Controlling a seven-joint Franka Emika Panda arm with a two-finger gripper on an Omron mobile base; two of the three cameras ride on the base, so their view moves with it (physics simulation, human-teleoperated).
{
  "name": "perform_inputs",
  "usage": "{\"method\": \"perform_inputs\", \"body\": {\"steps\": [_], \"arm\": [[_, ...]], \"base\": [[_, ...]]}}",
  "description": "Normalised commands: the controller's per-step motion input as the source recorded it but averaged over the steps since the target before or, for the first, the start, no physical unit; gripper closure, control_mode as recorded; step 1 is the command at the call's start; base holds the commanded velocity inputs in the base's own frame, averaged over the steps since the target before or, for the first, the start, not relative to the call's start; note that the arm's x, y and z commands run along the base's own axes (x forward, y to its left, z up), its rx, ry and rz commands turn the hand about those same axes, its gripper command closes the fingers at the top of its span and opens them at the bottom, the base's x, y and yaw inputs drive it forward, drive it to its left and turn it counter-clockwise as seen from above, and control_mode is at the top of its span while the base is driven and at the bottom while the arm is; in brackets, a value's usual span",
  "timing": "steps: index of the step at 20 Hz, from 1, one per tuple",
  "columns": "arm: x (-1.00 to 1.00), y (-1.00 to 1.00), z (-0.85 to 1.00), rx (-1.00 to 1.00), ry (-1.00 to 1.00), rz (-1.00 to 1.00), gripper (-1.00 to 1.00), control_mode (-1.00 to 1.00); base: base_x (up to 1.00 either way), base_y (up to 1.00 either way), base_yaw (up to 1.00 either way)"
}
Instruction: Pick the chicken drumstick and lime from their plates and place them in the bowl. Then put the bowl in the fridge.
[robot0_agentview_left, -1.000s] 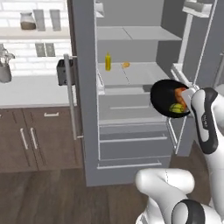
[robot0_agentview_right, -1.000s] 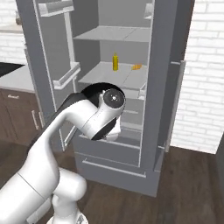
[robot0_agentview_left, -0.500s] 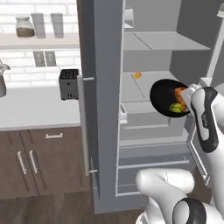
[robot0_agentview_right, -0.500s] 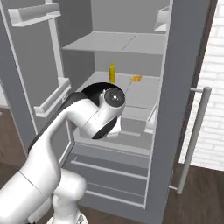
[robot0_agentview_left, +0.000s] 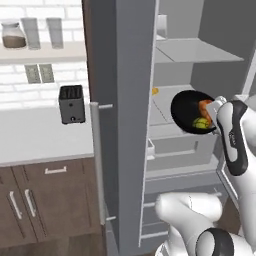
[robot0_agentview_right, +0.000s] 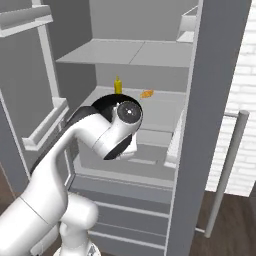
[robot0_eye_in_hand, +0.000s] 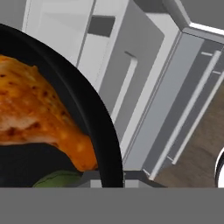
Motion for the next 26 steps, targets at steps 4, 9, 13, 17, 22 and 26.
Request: {"method": "perform_inputs", "body": {"steps": [4,9,13,17,22,26], "arm": [[0.0,0.0,0.0,0.0,0.0,0.0,1.0,1.0],[0.56,-0.01,-0.04,0.0,0.06,0.0,1.0,-1.0],[0.93,-0.07,-0.31,0.0,0.03,0.02,1.0,-1.0],[0.92,-0.11,-0.32,0.0,0.01,0.05,1.0,-1.0],[0.75,-0.15,-0.34,0.0,0.0,0.12,1.0,-1.0],[0.72,-0.01,-0.37,0.0,0.03,0.07,1.0,-1.0]], "base": [[0.88,-0.06,-0.1],[0.38,-0.04,0.0],[0.0,0.0,0.0],[0.0,0.0,0.0],[0.0,0.0,0.0],[0.0,0.0,0.0]]}}
